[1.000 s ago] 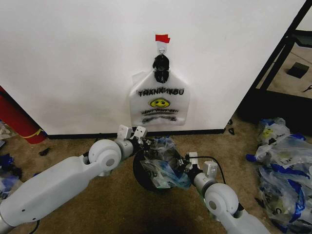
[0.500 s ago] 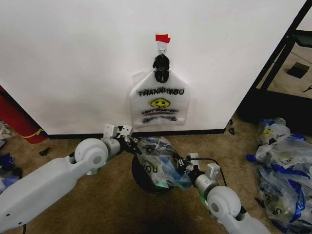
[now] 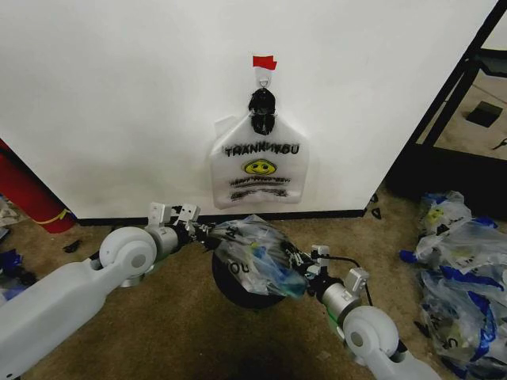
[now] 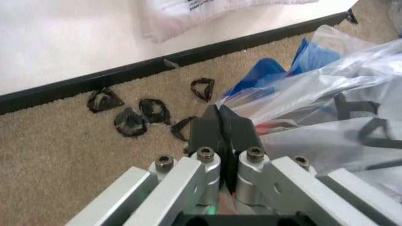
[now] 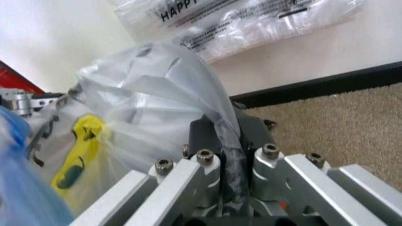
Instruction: Pick up the garbage bag from the wall and place it over the trash bin.
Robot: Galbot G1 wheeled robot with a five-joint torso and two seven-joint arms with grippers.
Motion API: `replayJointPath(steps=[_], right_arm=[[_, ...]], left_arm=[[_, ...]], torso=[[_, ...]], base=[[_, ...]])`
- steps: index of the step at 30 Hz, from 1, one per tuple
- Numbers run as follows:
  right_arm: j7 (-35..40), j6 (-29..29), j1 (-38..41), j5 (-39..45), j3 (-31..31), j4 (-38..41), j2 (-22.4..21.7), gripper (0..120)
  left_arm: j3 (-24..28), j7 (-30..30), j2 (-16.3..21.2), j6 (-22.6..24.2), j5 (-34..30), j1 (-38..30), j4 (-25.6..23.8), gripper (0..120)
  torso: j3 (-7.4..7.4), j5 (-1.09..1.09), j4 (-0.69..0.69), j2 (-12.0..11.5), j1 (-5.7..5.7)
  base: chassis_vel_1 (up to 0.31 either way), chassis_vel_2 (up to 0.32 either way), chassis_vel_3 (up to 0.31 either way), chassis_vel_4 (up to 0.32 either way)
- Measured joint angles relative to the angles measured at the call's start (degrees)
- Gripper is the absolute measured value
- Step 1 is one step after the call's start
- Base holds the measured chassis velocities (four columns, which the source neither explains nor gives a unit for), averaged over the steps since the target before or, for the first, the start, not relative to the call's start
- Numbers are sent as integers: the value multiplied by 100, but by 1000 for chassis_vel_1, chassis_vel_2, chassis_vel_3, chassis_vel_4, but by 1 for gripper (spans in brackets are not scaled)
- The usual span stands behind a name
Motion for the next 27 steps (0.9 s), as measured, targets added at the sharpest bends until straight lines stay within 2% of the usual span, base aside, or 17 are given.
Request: replayJointPath(steps=[4, 7, 11, 14, 15, 21, 22, 27], right_arm=[[16, 6, 7, 68, 10, 0, 7, 0], [27, 10, 47, 152, -8, 13, 3, 0], [55, 10, 37, 197, -12, 53, 3, 0], [85, 19, 10, 187, -18, 65, 18, 0], [85, 19, 10, 187, -18, 65, 18, 0], [138, 19, 64, 161, -24, -21, 62, 0], [138, 19, 64, 161, -24, -21, 62, 0], [150, 33, 126, 120, 13, -155, 71, 0]], left_arm=[[-194, 94, 88, 21, -14, 241, -60, 0], [-372, 168, 130, 33, -16, 500, -128, 0], [-467, 131, 121, 71, -16, 628, -199, 0], [-566, 27, 108, 111, -14, 657, -288, 10], [-566, 27, 108, 111, -14, 657, -288, 10], [-930, -128, 230, 107, -15, 857, -661, 36], [-930, -128, 230, 107, -15, 857, -661, 36], [-1226, -292, 365, -22, 34, 1038, -1140, 56]], torso=[[0, 0, -1, 0, 0], [0, 0, 3, 0, 0], [0, -1, 0, 0, 0], [0, -1, -1, 0, 0], [0, -1, -1, 0, 0], [0, 0, 0, 0, 0], [0, 0, 0, 0, 0], [0, 0, 2, 0, 0]], base=[[0, 0, 0, 0], [0, 0, 0, 0], [0, 0, 0, 0], [0, 0, 0, 0], [0, 0, 0, 0], [0, 0, 0, 0], [0, 0, 0, 0], [0, 0, 0, 0]])
